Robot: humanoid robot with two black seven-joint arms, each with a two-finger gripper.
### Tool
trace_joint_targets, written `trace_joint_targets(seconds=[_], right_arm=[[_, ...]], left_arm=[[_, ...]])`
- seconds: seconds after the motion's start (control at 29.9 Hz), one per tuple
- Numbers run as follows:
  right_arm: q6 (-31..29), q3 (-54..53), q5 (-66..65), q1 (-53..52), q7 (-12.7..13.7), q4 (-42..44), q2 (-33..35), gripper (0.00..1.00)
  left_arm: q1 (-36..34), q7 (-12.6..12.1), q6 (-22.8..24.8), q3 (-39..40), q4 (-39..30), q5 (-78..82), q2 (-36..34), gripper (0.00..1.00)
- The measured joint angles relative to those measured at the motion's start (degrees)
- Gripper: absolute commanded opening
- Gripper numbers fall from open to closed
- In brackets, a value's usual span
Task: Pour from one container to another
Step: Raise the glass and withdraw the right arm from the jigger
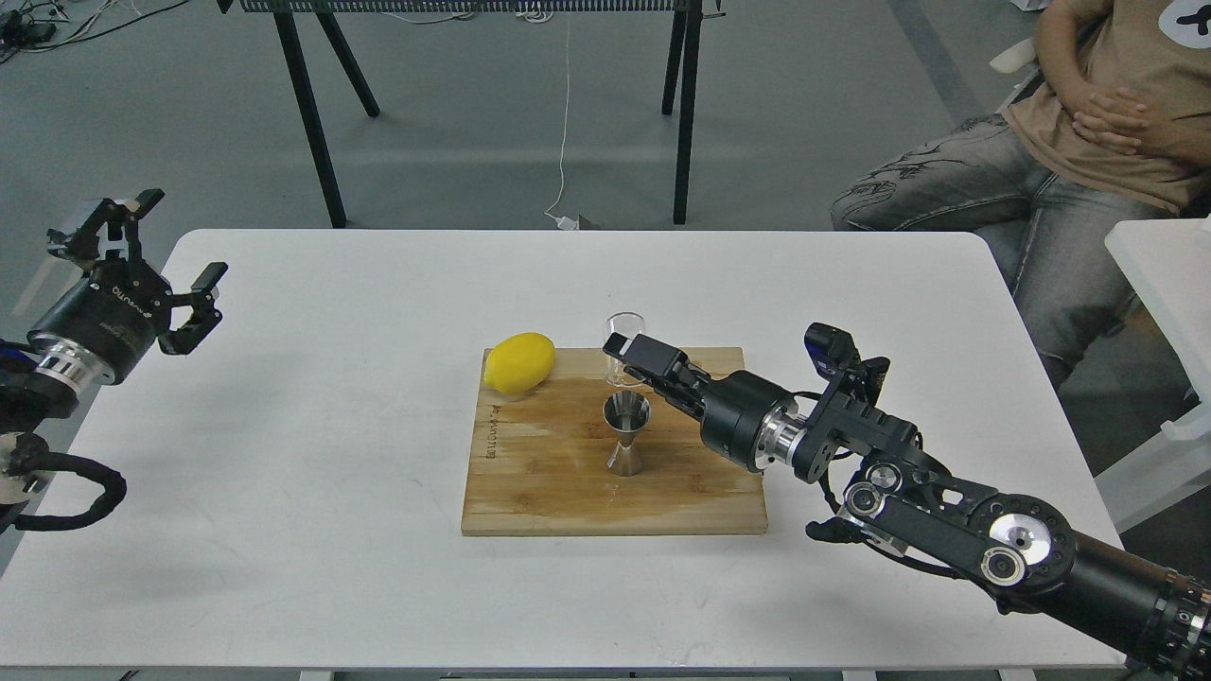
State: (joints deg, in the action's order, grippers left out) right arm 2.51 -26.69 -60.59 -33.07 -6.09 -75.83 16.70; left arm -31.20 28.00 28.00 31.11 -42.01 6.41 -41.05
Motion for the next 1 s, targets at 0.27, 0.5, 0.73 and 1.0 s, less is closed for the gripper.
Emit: trace_joint_targets(seconds=[0.27,0.5,0.73,1.0], right_arm=[[0.4,-13.0,20.2,4.7,-1.0,-1.2,-3.1,0.43],[0.4,-30.2,39.1,11.5,-1.2,-1.2,-8.1,0.43],[0.9,-46.1,58.3,17.5,-1.0,0.6,-10.0,0.43],[4.5,-54.9,75.0,19.4,-0.7,10.8,-9.6,0.42]], left_arm=[[0.0,0.0,0.0,0.0,0.1,0.0,0.0,0.99],[0.0,0.0,0.0,0.0,0.1,0.0,0.0,0.99],[0.0,0.0,0.0,-0.1,0.1,0.0,0.0,0.99],[0.0,0.0,0.0,-0.1,0.1,0.0,0.1,0.99]])
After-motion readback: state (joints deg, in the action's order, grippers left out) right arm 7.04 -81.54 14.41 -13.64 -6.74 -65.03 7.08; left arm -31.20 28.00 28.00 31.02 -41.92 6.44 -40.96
